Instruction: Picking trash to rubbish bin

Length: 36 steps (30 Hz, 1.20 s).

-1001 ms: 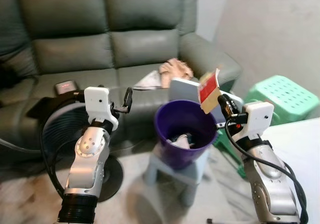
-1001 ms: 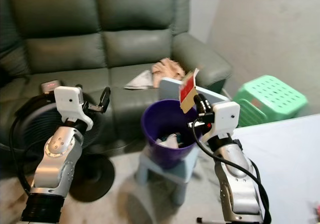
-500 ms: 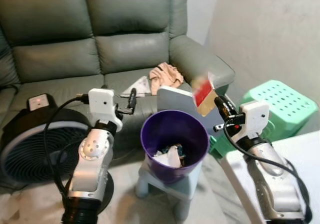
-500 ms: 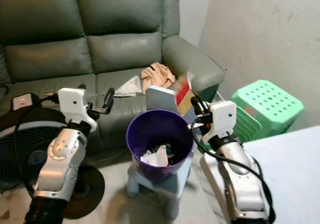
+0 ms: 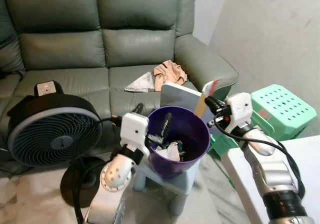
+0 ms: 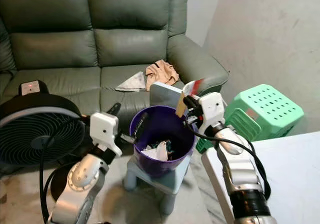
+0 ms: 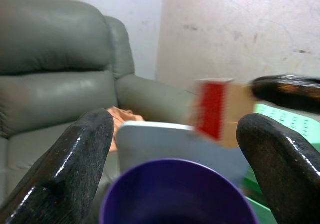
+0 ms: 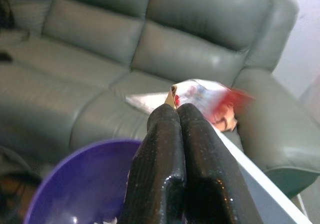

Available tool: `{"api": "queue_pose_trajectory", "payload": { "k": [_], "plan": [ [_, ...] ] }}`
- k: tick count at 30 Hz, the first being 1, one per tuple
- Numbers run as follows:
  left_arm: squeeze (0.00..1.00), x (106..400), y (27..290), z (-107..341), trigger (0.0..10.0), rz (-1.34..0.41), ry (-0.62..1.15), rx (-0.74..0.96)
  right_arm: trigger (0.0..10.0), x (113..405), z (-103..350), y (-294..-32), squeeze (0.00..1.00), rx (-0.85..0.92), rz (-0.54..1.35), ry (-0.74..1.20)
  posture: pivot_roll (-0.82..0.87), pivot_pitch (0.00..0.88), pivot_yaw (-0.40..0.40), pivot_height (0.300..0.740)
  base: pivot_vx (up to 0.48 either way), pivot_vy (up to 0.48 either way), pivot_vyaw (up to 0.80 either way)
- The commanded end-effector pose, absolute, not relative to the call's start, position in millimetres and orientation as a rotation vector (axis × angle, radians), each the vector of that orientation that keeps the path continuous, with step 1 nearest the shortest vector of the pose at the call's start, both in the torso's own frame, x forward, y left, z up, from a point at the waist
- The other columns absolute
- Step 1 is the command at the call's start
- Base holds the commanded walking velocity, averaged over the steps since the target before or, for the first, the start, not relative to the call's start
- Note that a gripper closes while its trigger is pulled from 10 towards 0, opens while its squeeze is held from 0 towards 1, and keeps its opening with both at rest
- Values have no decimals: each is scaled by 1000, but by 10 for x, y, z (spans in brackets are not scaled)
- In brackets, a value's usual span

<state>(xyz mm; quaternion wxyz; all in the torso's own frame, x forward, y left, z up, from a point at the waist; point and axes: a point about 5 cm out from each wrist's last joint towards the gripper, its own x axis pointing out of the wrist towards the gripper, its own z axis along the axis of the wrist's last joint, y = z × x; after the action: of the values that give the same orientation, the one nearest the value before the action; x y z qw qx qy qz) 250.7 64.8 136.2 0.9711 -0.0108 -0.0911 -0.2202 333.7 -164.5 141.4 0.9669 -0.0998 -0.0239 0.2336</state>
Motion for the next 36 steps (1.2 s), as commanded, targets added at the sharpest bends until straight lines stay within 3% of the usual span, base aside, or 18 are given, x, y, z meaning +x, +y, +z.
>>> {"api": "queue_pose_trajectory", "payload": {
  "k": [1,10,18,19,20,36],
  "plan": [
    [0,2451,572,1401,10000,-467,-199,-19,10000,3380,1372,-1646,0,-219,469,-23,74,154,-137,740,0,0,0],
    [0,2221,422,1360,10000,-524,-191,47,10000,3631,1185,-1531,0,-189,426,110,90,188,-155,740,0,0,0],
    [0,2164,396,1350,10000,-536,-186,73,10000,3666,1099,-1419,0,-238,481,154,103,200,-155,740,0,0,0],
    [0,2165,401,1351,10000,-535,-186,75,10000,3662,1088,-1398,824,-214,496,159,103,200,-155,740,0,0,0],
    [0,2167,404,1351,10000,-533,-187,77,10000,3656,1081,-1377,1000,-187,514,160,105,201,-155,740,0,0,0],
    [0,2248,446,1414,10000,-532,-220,114,10000,3655,1144,-1288,1000,-106,600,74,102,167,-139,740,0,0,0]
  ]
}}
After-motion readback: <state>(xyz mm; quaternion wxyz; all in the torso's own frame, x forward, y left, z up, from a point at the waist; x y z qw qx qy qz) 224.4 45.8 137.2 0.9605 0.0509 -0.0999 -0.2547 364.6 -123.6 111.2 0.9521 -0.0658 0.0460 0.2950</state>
